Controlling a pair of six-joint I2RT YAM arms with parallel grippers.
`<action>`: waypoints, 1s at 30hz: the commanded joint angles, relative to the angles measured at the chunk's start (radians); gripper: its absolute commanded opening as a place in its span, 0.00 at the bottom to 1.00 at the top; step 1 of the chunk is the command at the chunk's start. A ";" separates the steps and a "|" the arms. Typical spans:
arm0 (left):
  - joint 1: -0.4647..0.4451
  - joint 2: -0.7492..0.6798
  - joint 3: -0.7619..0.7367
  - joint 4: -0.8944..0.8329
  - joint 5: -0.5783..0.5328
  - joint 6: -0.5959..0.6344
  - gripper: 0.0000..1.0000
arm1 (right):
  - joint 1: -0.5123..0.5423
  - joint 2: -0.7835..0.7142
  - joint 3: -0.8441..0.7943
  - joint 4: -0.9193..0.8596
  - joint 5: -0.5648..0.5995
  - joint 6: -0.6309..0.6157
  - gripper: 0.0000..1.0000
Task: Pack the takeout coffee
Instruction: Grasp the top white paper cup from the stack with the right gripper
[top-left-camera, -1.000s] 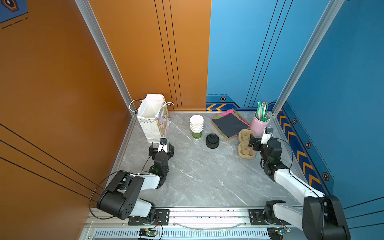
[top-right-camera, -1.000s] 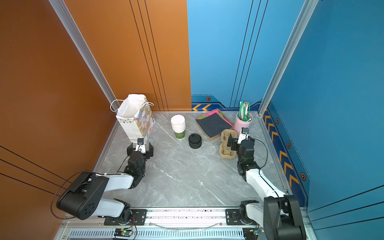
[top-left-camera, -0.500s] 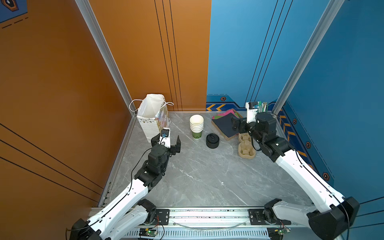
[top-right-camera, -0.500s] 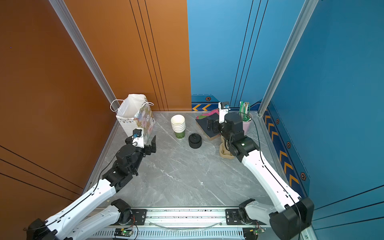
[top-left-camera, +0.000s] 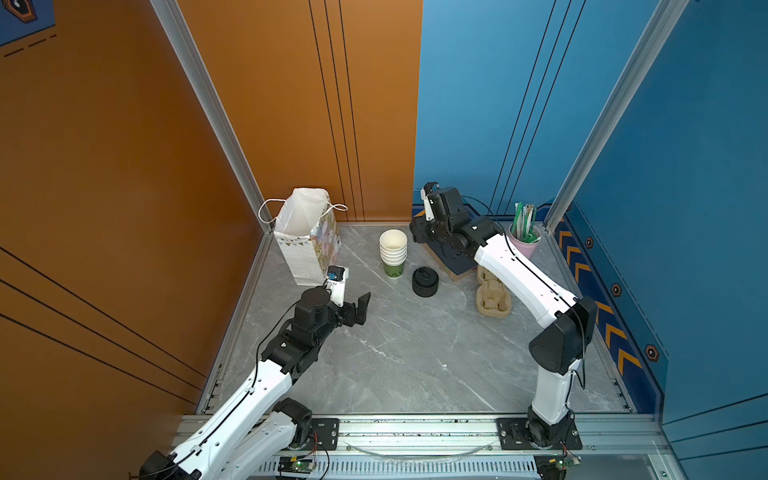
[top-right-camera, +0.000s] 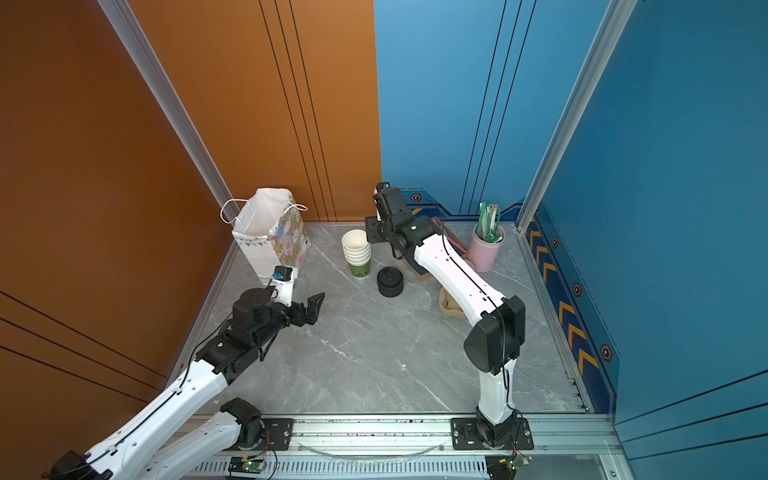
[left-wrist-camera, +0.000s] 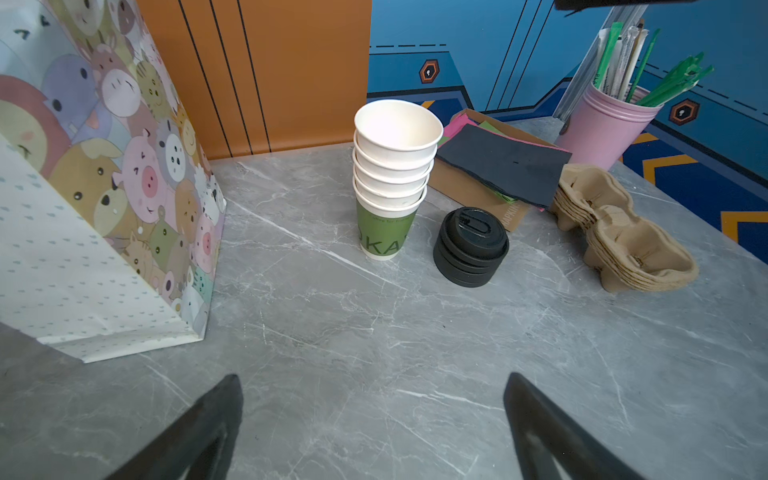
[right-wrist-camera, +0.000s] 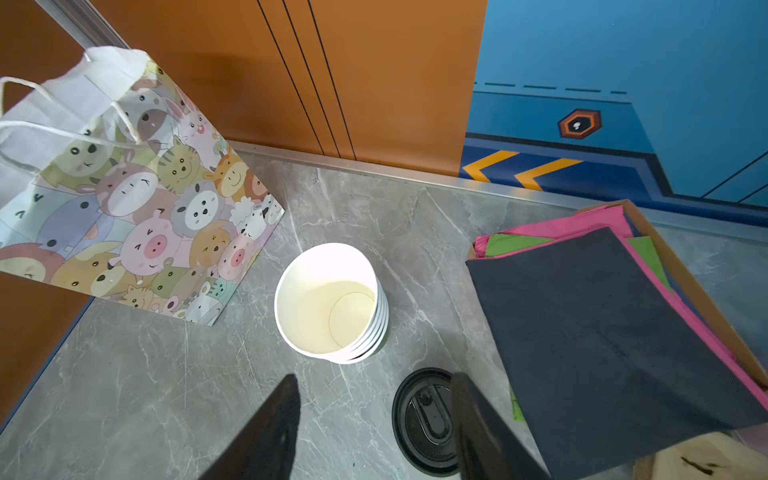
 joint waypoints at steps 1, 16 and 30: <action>0.009 0.010 0.000 -0.020 0.060 -0.034 0.98 | 0.003 0.104 0.143 -0.121 -0.022 0.048 0.52; 0.011 0.006 -0.022 -0.015 0.049 -0.064 0.98 | -0.004 0.345 0.364 -0.195 -0.046 0.081 0.31; 0.011 0.010 -0.037 -0.004 0.027 -0.081 0.98 | -0.014 0.393 0.389 -0.195 -0.044 0.094 0.19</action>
